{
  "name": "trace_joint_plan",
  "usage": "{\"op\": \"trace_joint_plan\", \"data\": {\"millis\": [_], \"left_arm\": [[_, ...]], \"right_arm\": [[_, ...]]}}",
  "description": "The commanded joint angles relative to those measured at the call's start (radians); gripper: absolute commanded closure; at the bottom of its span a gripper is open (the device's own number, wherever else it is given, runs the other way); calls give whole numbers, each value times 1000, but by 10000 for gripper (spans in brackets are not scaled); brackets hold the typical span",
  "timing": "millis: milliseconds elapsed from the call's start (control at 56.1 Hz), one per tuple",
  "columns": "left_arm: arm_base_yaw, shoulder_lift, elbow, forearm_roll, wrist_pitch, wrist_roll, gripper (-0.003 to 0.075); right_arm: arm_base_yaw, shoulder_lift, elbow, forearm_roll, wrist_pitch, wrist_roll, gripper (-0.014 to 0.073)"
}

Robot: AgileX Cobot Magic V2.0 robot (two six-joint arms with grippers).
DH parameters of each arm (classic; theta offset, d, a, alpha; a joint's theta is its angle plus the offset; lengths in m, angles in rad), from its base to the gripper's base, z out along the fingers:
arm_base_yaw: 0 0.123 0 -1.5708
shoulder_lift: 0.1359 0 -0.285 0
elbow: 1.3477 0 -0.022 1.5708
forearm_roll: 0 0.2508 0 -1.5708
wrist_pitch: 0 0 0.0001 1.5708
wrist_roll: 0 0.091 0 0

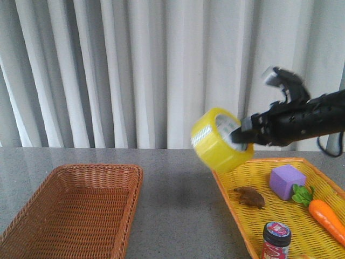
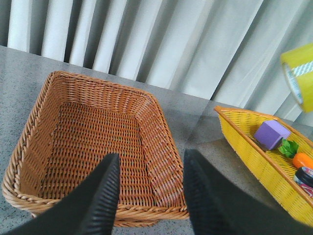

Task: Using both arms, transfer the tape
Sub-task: 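Grasp the tape roll with the right gripper, lift and set it on the table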

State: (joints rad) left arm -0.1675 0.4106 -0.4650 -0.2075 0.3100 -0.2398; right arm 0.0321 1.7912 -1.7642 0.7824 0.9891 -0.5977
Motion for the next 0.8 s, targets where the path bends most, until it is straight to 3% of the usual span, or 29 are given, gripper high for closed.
{"op": "trace_joint_plan", "data": {"millis": [0, 89, 232, 427, 623, 784], "left_arm": [[-8, 15, -37, -4, -64, 1, 409], [-8, 15, -37, -4, -66, 1, 409], [-8, 15, -37, -4, -66, 1, 409], [-8, 15, -37, -4, -66, 1, 409], [-8, 15, -37, -4, -66, 1, 409], [-8, 15, -37, -4, -66, 1, 409]], "right_arm": [[48, 7, -33, 87, 8, -47, 598], [119, 62, -33, 48, 17, -49, 598], [223, 130, -33, -143, 10, -29, 595], [284, 177, -33, -394, -20, 118, 592], [302, 209, -33, -459, 33, 119, 573], [304, 213, -33, -457, 37, 119, 507]]}}
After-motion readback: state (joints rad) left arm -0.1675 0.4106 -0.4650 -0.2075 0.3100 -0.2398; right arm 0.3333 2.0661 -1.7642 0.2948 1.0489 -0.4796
